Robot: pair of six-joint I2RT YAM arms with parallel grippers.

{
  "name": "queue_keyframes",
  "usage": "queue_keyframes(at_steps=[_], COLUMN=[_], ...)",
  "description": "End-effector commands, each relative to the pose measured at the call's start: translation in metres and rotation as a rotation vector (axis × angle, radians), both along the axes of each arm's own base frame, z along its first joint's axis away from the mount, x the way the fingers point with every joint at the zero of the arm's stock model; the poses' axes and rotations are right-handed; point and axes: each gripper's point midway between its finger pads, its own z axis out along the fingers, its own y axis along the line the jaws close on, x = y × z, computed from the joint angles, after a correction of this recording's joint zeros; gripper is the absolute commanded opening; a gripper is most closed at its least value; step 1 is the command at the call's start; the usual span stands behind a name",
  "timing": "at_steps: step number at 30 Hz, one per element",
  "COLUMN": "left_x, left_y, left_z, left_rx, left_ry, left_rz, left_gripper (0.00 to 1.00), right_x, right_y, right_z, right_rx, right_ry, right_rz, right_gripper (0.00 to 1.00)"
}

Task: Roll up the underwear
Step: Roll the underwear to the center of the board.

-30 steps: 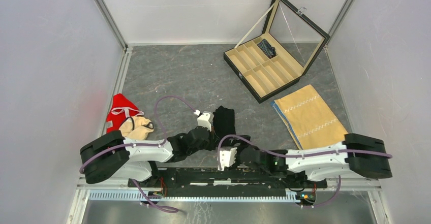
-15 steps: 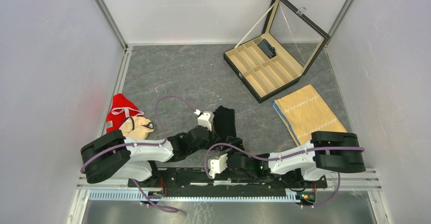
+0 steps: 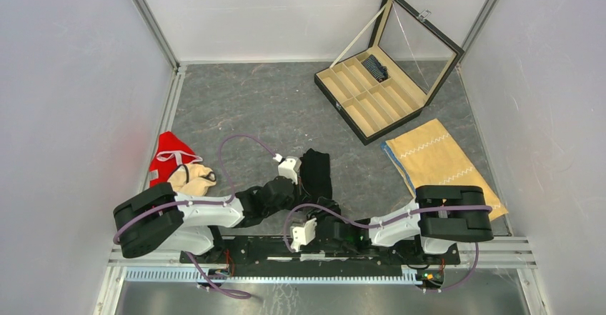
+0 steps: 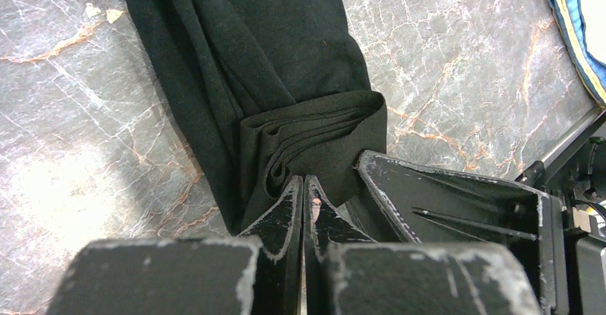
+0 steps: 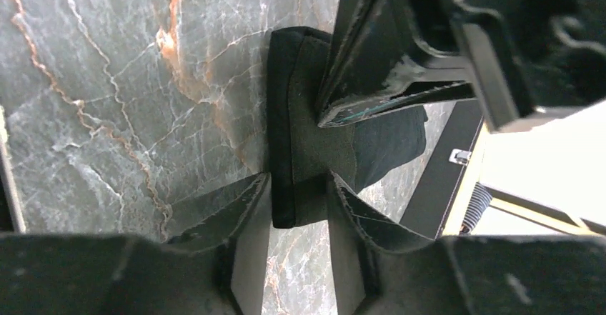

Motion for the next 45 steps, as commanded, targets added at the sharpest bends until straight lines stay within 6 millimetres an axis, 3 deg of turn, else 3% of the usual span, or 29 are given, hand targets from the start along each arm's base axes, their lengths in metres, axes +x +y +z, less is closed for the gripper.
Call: queue_keyframes(at_steps=[1,6,12,15,20,25,31,45], left_x=[-0.017,-0.014,0.000,0.006,0.010,0.003,-0.007,-0.014], left_y=[0.024,0.025,0.023,0.021,0.024,0.020,0.016,0.035], left_z=[-0.032,-0.026,0.007,0.035,0.057,0.051,0.043,0.012], left_rx=[0.127,0.113,0.047,-0.003,-0.052,-0.053,-0.079,-0.020], left_ry=[0.071,0.052,-0.014,-0.061,-0.100,-0.086,-0.068,-0.032], left_rz=[-0.028,-0.028,0.002,0.021,0.040,-0.004,-0.060,-0.037], left_gripper=[0.02,0.02,0.02,0.03,0.06,0.04,0.02,0.02], right_x=[0.000,0.001,-0.010,-0.024,-0.046,-0.061,-0.058,-0.065], right_y=[-0.005,-0.008,-0.002,0.004,0.013,0.020,0.025,0.030], right_z=[-0.011,-0.013,-0.016,-0.013,-0.009,-0.007,0.001,0.007], right_rx=[-0.029,-0.035,-0.020,0.026,0.088,0.119,0.163,0.144], right_ry=[0.017,0.017,0.108,0.207,0.368,0.509,0.665,0.975], right_rz=[-0.004,-0.009,0.017,0.042,0.090,0.121,0.116,0.160], right_gripper=[0.36,0.01,0.00,0.00,0.00,0.00,0.00,0.00])
